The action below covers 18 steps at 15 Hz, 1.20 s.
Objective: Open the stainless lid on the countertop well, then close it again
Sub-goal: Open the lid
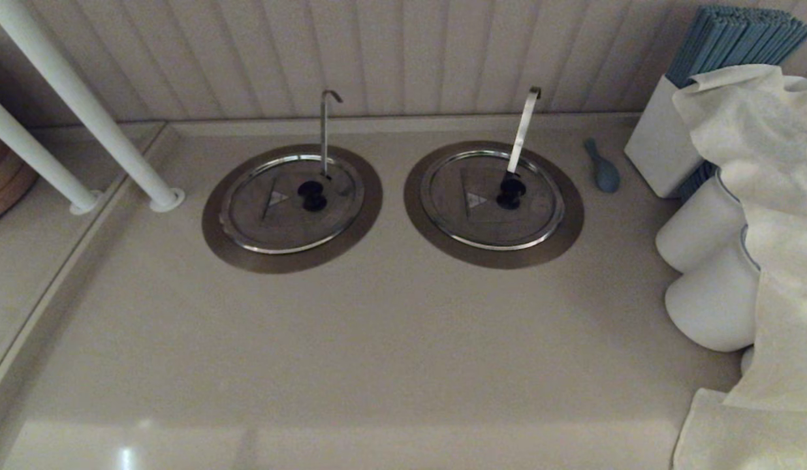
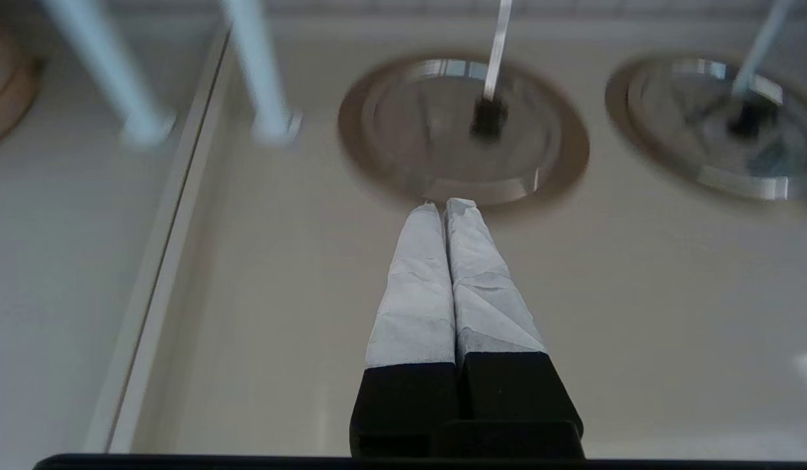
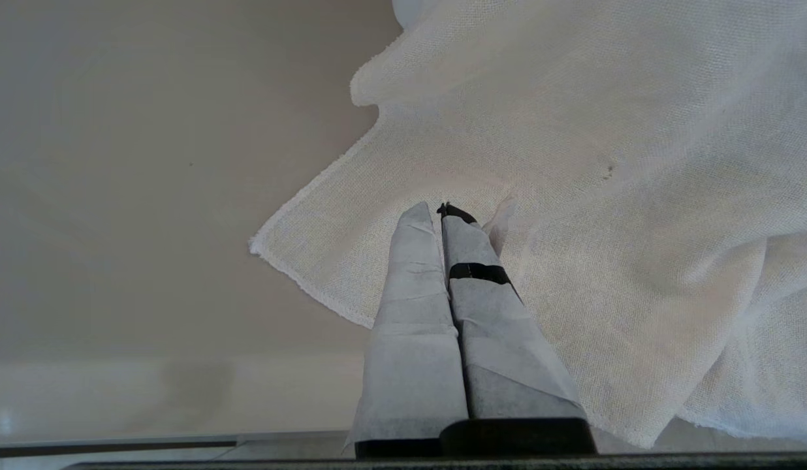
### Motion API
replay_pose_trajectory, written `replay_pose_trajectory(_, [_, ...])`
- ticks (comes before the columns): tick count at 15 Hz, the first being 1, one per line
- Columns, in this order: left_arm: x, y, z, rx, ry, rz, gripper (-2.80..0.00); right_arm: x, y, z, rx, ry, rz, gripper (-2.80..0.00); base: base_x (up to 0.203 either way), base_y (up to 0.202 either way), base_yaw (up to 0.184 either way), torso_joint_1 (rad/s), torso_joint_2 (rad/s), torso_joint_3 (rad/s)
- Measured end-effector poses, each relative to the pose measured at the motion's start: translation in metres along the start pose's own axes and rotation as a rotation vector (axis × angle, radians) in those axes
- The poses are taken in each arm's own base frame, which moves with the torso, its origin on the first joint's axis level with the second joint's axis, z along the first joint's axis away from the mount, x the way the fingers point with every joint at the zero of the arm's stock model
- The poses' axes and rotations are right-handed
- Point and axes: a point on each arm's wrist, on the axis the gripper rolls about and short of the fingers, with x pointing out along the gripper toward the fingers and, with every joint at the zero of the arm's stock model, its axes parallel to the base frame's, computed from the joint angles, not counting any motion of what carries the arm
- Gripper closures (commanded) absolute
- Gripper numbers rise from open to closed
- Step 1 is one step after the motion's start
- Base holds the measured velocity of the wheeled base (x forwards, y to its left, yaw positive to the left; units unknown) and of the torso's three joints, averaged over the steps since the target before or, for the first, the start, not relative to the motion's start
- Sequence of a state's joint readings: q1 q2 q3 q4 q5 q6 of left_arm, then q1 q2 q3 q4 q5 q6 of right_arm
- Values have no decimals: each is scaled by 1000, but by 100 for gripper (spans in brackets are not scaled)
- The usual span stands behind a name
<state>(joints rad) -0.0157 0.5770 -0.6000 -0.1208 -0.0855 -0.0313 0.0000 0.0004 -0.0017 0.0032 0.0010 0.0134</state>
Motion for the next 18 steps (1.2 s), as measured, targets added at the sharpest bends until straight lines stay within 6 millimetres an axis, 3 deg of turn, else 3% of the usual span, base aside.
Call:
replay_pose_trajectory(2, [62, 2, 28, -31, 34, -28, 0, 0, 0, 0, 0, 0, 0, 0, 0, 0, 0, 0, 0, 0])
replay_pose_trajectory(5, [160, -6, 46, -88, 79, -88, 0, 0, 0, 0, 0, 0, 0, 0, 0, 0, 0, 0, 0, 0])
replay_pose_trajectory(7, [215, -18, 49, -118, 88, -133, 0, 0, 0, 0, 0, 0, 0, 0, 0, 0, 0, 0, 0, 0])
replay_pose_trajectory(9, [259, -33, 39, -134, 116, -173, 0, 0, 0, 0, 0, 0, 0, 0, 0, 0, 0, 0, 0, 0])
replay_pose_trajectory(13, [315, -56, 5, -150, 174, -216, 0, 0, 0, 0, 0, 0, 0, 0, 0, 0, 0, 0, 0, 0])
replay_pose_trajectory(18, [338, -63, -20, -149, 137, -222, 0, 0, 0, 0, 0, 0, 1, 0, 0, 0, 0, 0, 0, 0])
